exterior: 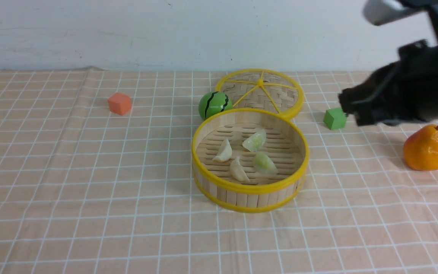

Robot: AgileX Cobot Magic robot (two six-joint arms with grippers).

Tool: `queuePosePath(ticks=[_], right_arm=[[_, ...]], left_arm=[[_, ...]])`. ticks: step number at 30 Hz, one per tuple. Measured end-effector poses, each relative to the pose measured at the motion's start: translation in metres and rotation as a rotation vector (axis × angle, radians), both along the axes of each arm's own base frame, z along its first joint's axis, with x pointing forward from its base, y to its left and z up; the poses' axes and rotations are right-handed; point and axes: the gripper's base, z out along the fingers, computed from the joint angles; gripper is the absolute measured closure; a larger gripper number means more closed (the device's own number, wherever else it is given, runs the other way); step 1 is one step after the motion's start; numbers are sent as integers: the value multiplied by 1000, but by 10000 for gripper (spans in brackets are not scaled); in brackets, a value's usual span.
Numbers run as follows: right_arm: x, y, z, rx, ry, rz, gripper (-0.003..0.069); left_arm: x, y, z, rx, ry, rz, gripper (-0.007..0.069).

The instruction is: Put the dumplings into the steamer on the table with the brown tablecloth.

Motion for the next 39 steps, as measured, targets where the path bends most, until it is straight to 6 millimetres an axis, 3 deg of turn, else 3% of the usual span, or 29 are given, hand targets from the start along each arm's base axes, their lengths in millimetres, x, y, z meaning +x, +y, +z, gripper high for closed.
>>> queuePosePath(ticks=[2, 4, 7, 8, 9, 14, 21, 34, 39], right_arm=[[-35, -16, 2, 48, -75, -10, 679], [-49, -22, 2, 67, -113, -16, 679], [-101, -46, 0, 128, -246, -27, 679], [-103, -47, 0, 131, -252, -27, 679], [-123, -56, -1, 154, -304, -28, 678], [-163, -74, -4, 204, -414, -24, 676], [-183, -82, -17, 170, -416, -7, 673], [-181, -80, -35, 113, -318, 15, 669], [-160, -79, -78, 105, -366, -84, 680]], left_arm=[[0, 0, 0, -2, -3, 0, 619], [0, 0, 0, -2, -4, -1, 617], [0, 0, 0, -3, -6, -1, 612], [0, 0, 0, -3, -6, -1, 612], [0, 0, 0, -3, -6, -1, 608], [0, 0, 1, -3, -6, -1, 605], [0, 0, 1, -3, -6, -1, 598], [0, 0, 0, -2, -4, -1, 587], [0, 0, 0, -1, -5, 0, 584]])
